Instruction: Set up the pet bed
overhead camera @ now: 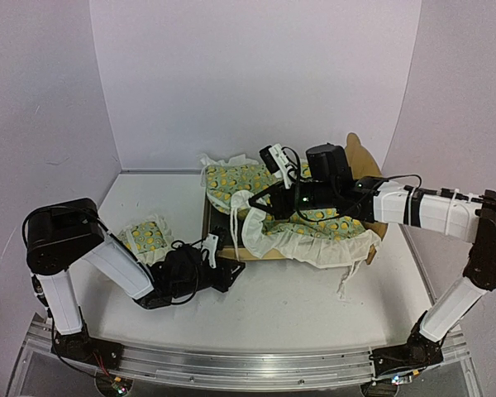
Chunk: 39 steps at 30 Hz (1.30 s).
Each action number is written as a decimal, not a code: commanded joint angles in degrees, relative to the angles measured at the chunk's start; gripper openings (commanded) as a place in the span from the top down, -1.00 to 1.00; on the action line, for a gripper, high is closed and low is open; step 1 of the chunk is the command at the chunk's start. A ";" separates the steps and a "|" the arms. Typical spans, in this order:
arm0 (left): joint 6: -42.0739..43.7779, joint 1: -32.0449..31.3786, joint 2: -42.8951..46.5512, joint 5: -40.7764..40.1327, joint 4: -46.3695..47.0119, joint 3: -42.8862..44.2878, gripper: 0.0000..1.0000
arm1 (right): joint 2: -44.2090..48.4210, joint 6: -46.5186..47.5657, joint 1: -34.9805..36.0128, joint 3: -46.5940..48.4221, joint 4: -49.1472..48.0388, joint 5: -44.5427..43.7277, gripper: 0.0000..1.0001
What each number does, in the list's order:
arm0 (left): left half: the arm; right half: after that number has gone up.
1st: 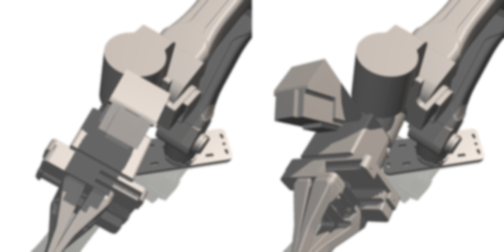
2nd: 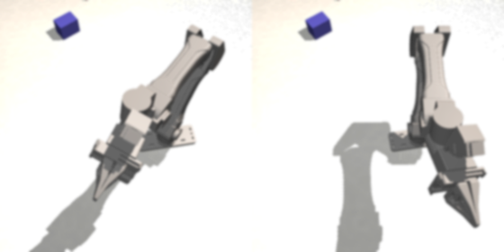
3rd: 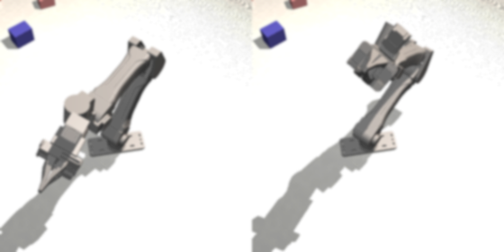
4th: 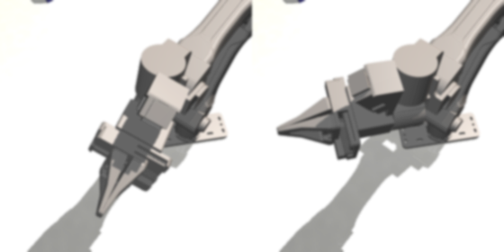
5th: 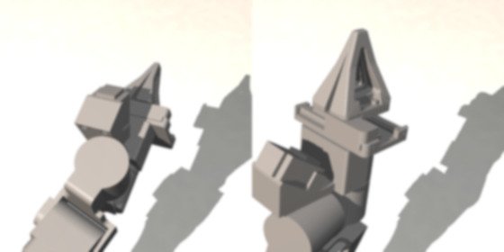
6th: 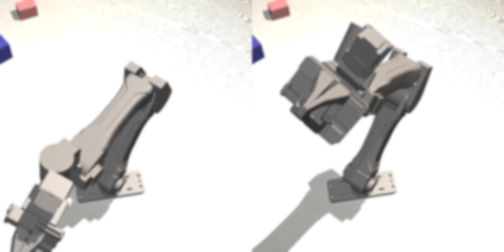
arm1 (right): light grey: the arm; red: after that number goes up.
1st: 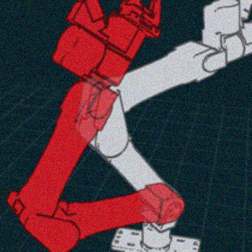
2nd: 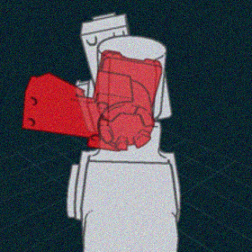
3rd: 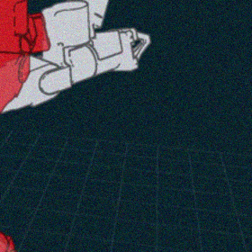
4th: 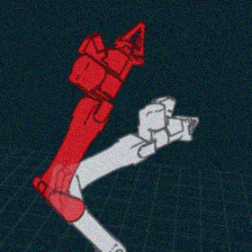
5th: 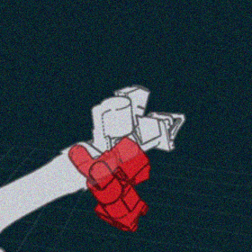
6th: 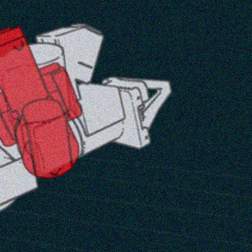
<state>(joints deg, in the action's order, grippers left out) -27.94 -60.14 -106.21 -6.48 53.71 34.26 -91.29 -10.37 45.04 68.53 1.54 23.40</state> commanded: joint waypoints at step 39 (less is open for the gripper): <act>7.97 2.86 26.06 12.20 -28.68 2.15 1.00 | 1.71 0.52 -0.13 0.69 -1.72 0.70 1.00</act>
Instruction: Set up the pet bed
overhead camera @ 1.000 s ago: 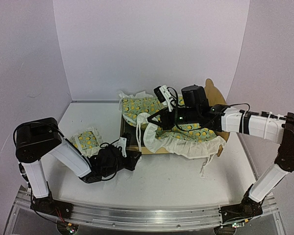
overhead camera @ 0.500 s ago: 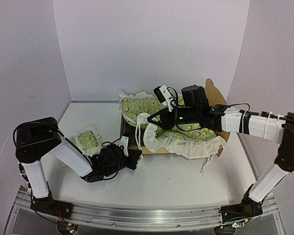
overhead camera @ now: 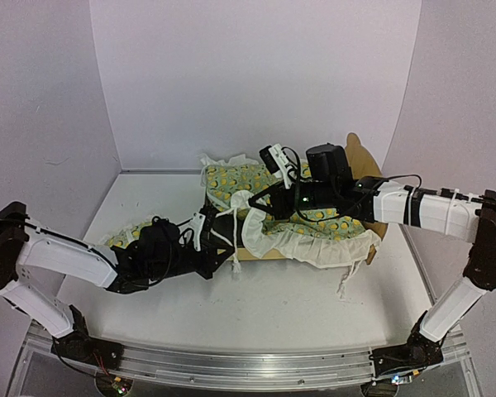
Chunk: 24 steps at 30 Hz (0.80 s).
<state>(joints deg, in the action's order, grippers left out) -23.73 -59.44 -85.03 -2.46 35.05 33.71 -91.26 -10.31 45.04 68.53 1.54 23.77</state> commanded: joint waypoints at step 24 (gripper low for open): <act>7.97 12.51 -4.56 12.85 -11.23 17.73 1.00 | 2.50 0.37 -0.17 1.67 -0.05 -0.26 1.00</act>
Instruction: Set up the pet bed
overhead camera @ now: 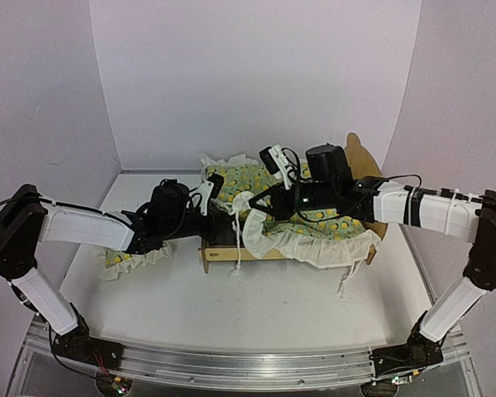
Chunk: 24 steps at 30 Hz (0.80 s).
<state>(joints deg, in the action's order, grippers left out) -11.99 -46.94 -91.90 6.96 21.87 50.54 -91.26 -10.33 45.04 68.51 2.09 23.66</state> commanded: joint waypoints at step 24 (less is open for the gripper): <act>-14.16 0.00 1.48 4.34 -2.01 -2.38 1.00 | 3.02 -0.04 -0.12 1.50 -0.99 -3.50 1.00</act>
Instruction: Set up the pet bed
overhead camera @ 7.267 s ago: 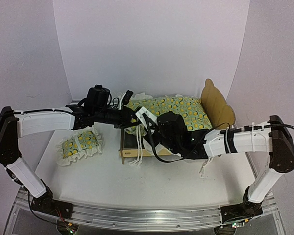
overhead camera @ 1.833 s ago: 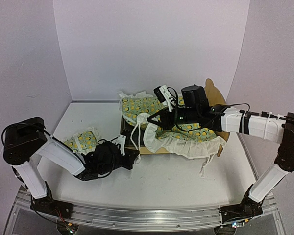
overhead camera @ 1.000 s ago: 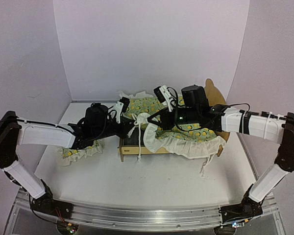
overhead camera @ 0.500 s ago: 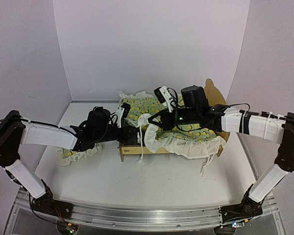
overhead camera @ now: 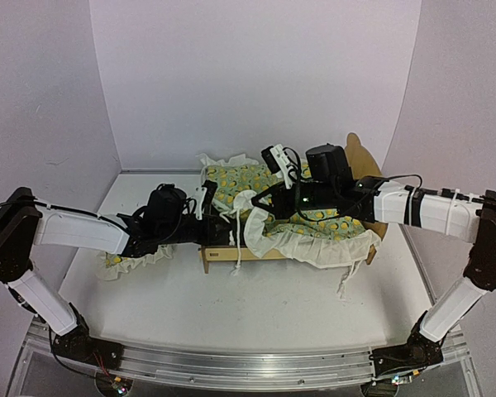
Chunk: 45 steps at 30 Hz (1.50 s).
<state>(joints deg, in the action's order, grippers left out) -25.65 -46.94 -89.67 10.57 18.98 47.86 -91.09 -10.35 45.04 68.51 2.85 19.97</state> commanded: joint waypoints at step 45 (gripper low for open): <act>9.02 -1.38 6.09 1.04 -13.16 3.33 -0.17 | 0.66 1.30 -0.12 2.74 1.45 2.91 1.00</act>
<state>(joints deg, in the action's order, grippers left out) -19.31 -48.86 -80.29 8.47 3.57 45.50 -91.07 -9.78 45.04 68.53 5.13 21.65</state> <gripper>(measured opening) 0.597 0.021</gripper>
